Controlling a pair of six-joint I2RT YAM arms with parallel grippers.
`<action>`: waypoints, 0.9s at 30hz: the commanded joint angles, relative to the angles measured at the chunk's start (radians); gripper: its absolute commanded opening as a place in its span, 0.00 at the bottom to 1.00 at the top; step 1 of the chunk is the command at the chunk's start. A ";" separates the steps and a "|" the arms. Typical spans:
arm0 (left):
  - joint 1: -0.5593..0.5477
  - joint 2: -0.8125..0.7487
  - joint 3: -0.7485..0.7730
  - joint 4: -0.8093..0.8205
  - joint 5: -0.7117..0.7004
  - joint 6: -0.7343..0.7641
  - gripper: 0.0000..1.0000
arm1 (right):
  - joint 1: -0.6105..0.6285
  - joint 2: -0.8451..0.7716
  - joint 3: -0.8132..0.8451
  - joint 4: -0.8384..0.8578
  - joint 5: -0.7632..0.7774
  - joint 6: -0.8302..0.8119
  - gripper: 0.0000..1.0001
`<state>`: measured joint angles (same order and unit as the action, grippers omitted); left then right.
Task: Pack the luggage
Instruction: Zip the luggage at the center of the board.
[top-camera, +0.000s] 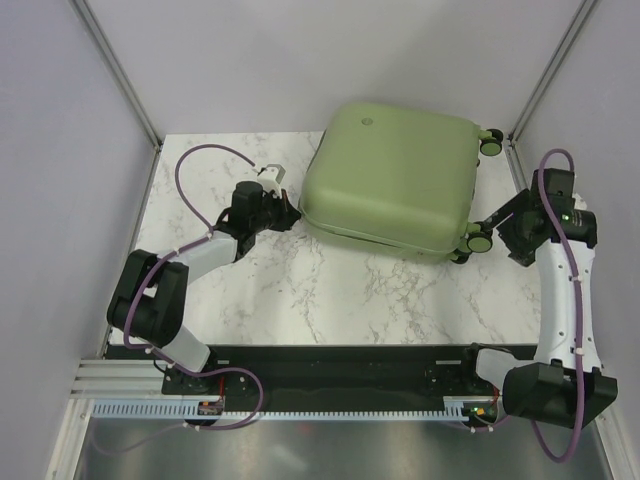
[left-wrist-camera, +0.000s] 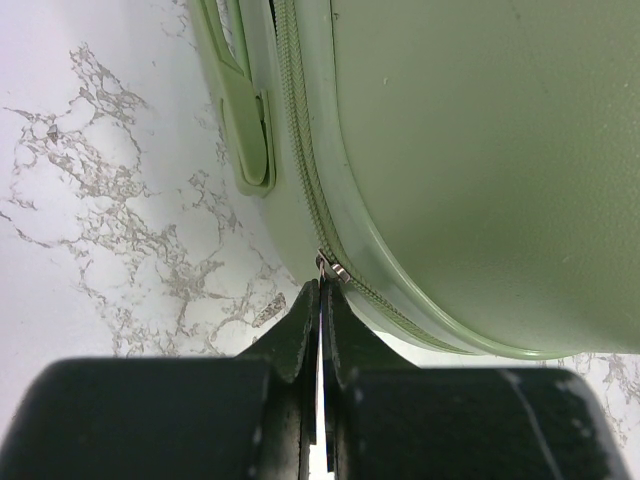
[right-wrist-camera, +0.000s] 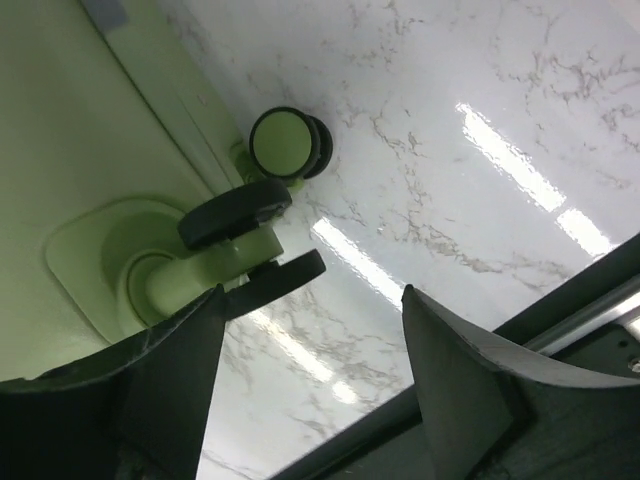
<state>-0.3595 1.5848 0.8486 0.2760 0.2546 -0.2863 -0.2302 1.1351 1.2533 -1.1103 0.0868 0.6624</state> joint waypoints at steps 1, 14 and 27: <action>0.008 -0.011 -0.026 -0.054 -0.026 0.042 0.02 | -0.014 0.008 0.078 -0.037 0.082 0.259 0.79; 0.007 0.003 -0.020 -0.052 -0.031 0.042 0.02 | -0.012 -0.011 -0.098 0.158 0.022 0.608 0.83; 0.007 0.007 -0.022 -0.052 -0.037 0.036 0.02 | 0.077 0.083 -0.095 0.234 0.062 0.655 0.83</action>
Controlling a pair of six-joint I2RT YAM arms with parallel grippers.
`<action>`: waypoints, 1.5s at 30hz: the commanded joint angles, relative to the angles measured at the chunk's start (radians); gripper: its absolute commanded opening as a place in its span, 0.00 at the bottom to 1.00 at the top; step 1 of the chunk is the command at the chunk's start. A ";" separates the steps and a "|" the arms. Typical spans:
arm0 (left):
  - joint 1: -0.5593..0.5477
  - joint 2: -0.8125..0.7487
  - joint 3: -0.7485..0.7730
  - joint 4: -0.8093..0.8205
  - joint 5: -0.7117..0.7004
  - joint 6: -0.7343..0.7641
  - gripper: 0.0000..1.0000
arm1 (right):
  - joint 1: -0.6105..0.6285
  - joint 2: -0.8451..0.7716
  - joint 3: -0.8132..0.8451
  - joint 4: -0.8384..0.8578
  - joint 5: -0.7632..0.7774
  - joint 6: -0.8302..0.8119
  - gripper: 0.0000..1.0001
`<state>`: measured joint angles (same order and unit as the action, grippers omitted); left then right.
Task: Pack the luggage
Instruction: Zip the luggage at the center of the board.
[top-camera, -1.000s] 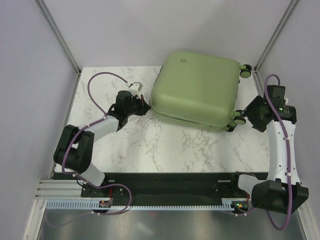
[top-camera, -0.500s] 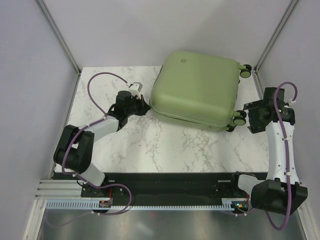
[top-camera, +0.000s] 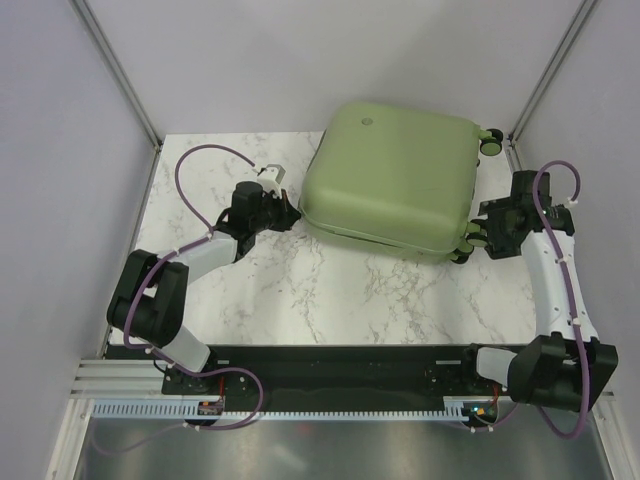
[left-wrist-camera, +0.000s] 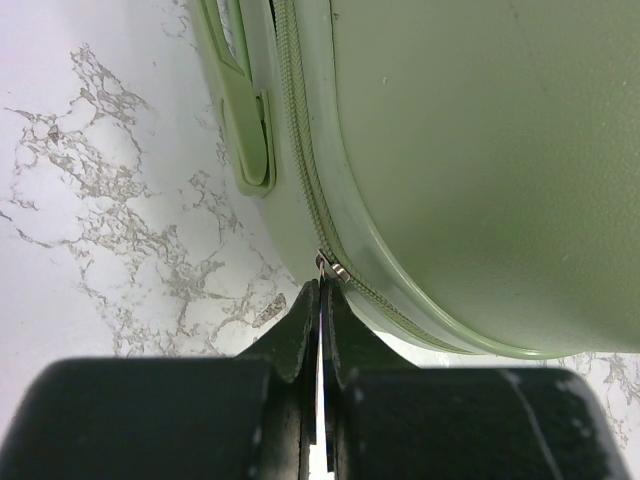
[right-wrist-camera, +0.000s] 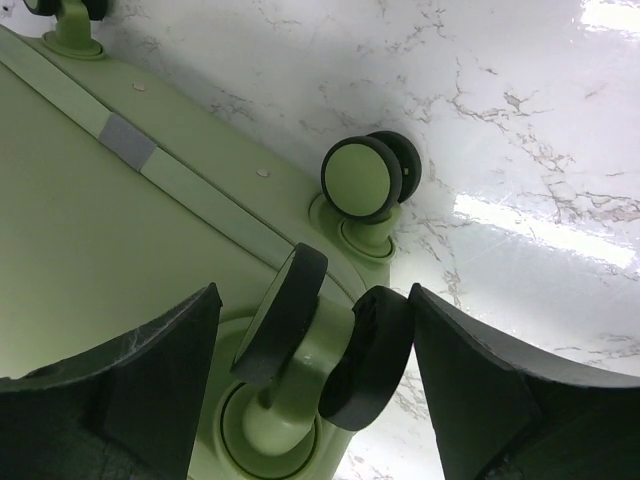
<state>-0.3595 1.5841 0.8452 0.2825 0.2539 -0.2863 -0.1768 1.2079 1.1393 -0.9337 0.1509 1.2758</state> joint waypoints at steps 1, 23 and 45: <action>0.007 0.005 -0.020 -0.060 -0.036 0.036 0.02 | 0.026 0.013 0.017 0.058 -0.004 0.040 0.83; 0.008 -0.007 -0.031 -0.052 -0.085 0.070 0.02 | 0.092 -0.021 -0.046 0.067 0.050 0.116 0.08; 0.083 0.175 0.212 -0.052 -0.193 0.121 0.02 | -0.009 -0.090 -0.018 -0.025 0.234 -0.173 0.00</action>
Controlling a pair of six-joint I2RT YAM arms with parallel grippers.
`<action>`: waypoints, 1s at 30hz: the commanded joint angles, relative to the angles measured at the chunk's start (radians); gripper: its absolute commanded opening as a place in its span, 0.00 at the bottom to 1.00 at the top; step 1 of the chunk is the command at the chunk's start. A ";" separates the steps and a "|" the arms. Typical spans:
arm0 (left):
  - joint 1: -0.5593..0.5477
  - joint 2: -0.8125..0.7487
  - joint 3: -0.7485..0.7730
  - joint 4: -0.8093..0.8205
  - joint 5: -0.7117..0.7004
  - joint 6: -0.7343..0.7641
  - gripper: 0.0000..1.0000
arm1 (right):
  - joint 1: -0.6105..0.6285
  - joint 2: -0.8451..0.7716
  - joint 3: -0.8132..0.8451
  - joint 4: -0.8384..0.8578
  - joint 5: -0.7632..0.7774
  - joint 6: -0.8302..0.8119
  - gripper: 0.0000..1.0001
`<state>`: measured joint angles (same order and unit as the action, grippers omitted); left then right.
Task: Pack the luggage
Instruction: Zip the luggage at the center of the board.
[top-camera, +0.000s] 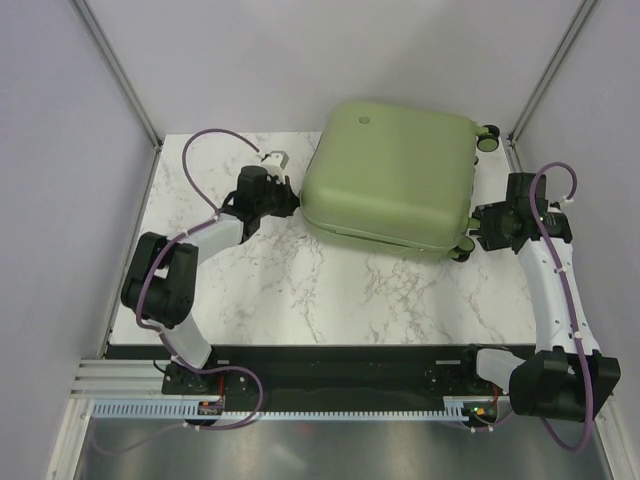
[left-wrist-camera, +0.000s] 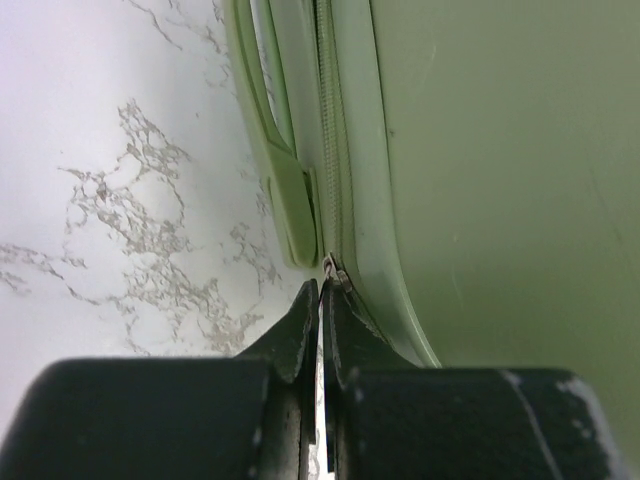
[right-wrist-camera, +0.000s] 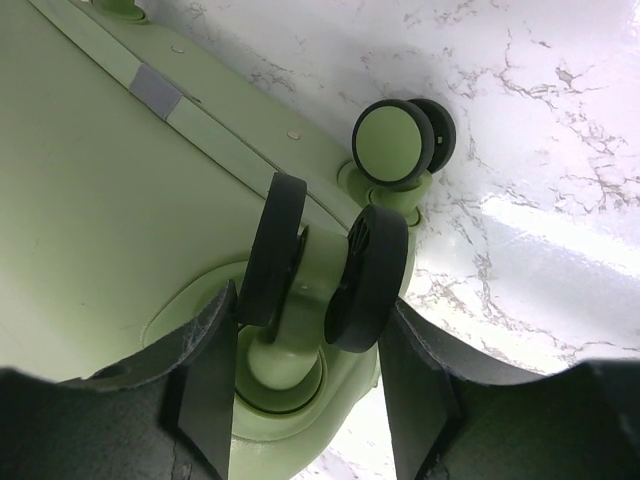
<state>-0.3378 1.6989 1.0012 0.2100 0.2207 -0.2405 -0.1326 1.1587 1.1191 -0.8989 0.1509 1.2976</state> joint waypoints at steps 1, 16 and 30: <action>0.063 0.068 0.066 0.022 -0.147 0.087 0.02 | -0.052 -0.037 0.004 -0.058 0.239 -0.202 0.00; 0.074 0.190 0.197 0.058 0.012 0.078 0.02 | -0.073 0.002 0.033 -0.055 0.314 -0.287 0.00; -0.067 0.021 -0.036 0.023 0.054 0.113 0.02 | -0.075 0.104 0.039 0.107 0.411 -0.523 0.00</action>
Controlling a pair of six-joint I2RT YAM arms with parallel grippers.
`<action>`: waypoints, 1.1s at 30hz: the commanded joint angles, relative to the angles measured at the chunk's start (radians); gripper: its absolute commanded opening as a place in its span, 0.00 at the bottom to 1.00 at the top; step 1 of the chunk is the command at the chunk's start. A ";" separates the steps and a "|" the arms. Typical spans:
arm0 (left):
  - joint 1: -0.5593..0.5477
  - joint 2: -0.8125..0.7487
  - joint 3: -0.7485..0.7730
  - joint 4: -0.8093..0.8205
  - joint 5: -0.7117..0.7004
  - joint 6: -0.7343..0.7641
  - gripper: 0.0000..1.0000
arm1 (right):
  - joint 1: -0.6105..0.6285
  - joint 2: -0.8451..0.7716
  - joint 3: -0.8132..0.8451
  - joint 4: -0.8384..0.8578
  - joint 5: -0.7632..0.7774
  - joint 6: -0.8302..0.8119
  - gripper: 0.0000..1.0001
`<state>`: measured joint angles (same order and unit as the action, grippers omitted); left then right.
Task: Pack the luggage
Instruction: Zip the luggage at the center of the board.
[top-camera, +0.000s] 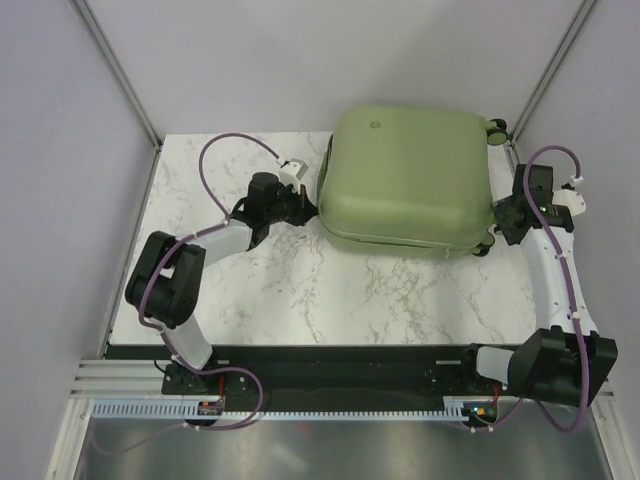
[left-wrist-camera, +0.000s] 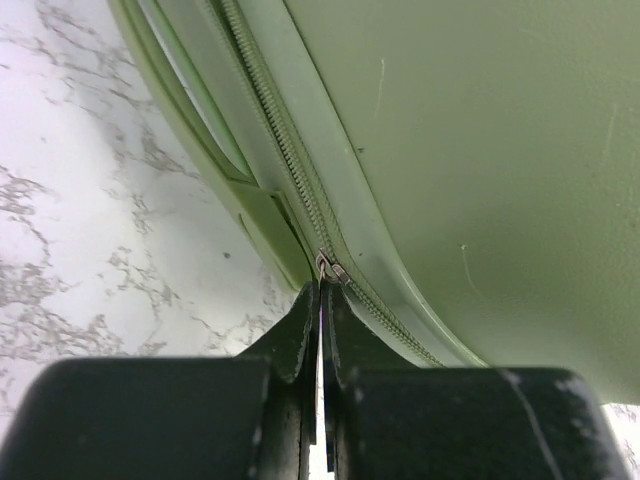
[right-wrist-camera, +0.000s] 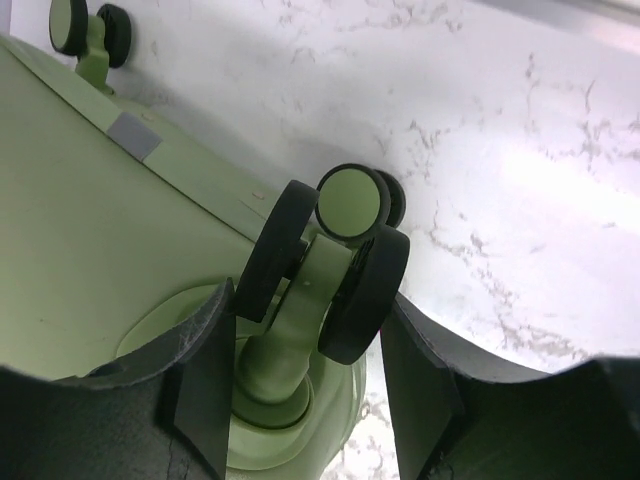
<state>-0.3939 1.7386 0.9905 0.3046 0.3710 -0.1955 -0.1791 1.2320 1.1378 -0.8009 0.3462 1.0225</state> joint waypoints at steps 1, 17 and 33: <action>-0.022 -0.030 -0.026 -0.079 -0.090 0.071 0.02 | -0.030 0.049 0.022 0.037 0.218 -0.271 0.00; -0.143 -0.183 -0.135 -0.156 -0.136 0.108 0.02 | -0.054 0.173 0.045 0.236 0.268 -0.499 0.00; -0.066 -0.034 0.048 -0.173 -0.256 0.145 0.02 | -0.085 0.110 -0.050 0.361 0.171 -0.644 0.00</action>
<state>-0.5285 1.6600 0.9943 0.1585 0.2676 -0.1143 -0.2268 1.3334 1.1275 -0.4587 0.4850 0.5568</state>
